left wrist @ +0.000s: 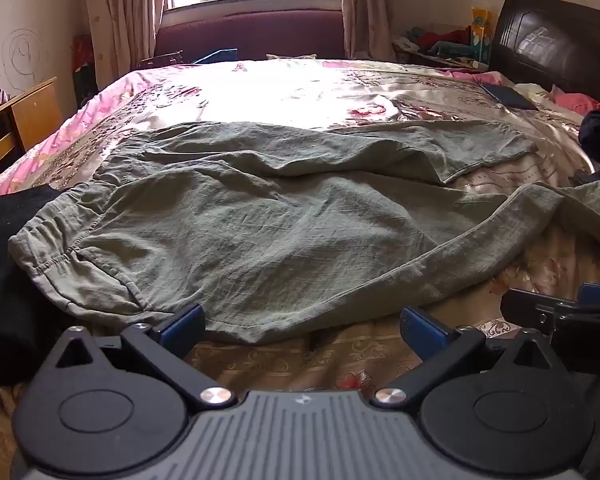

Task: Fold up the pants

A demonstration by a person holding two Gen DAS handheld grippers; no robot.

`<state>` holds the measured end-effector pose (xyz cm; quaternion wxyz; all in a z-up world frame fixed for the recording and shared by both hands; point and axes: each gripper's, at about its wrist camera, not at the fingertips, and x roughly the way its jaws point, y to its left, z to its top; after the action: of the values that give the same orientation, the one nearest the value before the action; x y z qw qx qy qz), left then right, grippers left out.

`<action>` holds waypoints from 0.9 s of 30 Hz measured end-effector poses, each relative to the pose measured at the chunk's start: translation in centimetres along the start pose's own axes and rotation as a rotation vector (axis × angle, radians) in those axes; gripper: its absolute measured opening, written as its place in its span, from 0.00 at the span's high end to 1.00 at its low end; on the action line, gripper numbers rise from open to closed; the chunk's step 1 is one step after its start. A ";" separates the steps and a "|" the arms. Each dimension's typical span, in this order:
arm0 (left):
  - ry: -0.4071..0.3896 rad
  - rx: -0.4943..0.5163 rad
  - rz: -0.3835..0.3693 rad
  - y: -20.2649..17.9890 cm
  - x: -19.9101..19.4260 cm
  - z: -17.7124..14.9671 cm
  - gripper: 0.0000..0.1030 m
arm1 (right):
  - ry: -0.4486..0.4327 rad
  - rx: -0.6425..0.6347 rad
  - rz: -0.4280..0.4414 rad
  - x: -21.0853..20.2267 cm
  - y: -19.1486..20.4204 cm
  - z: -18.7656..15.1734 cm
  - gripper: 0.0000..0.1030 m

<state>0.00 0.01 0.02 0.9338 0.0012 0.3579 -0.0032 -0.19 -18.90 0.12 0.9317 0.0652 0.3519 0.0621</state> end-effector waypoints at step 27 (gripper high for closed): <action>0.009 -0.010 0.002 0.0 0.4 -0.1 0.00 | 0.006 -0.016 -0.009 0.4 0.3 -0.2 0.03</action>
<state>0.21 0.04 -0.34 0.9321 -0.0029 0.3623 -0.0004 -0.05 -18.56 -0.19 0.9314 0.0559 0.3544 0.0608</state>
